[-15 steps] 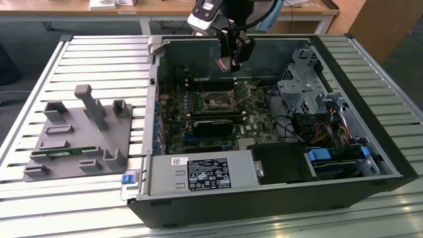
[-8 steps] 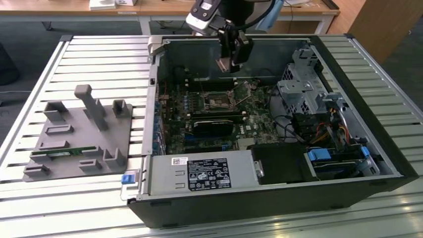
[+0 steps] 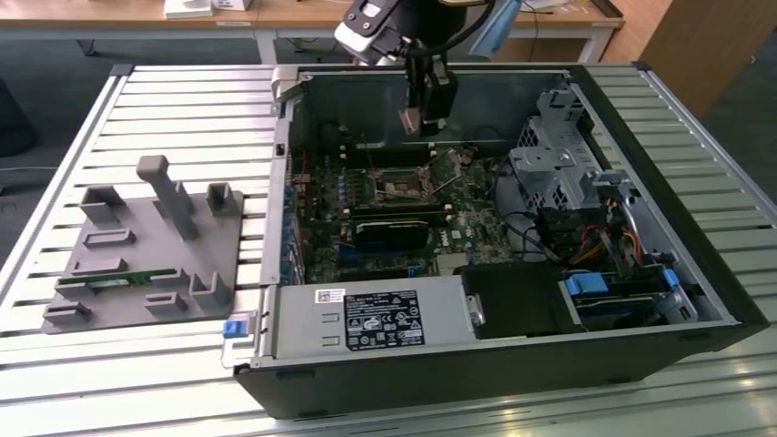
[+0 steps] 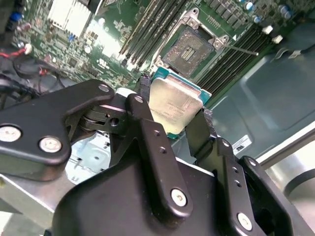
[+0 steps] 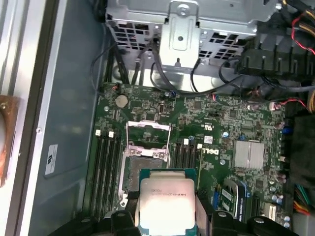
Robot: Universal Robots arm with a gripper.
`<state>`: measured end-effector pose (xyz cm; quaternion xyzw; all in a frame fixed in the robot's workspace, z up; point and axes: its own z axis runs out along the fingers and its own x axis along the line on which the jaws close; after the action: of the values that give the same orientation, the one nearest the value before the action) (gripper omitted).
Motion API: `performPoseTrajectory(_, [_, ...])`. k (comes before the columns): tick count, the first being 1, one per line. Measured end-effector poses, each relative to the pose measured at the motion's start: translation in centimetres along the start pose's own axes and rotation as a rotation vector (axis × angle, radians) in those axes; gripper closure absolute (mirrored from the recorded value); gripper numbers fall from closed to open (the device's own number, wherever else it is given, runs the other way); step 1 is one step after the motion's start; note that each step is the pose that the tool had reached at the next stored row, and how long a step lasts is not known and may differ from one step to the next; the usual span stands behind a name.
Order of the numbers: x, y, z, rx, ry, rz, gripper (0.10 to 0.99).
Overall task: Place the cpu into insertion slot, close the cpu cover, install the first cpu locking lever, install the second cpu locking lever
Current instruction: 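Place the cpu into insertion slot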
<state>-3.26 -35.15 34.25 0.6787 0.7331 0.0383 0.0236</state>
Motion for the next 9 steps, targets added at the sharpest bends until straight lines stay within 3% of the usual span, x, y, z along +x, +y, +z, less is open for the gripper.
performPoseTrajectory(3, [0.0, -0.01, 0.09, 0.0, -0.0029, 0.032, 0.549])
performPoseTrajectory(9, [0.0, -0.03, 0.35, -0.001, -0.0034, 0.037, 0.549])
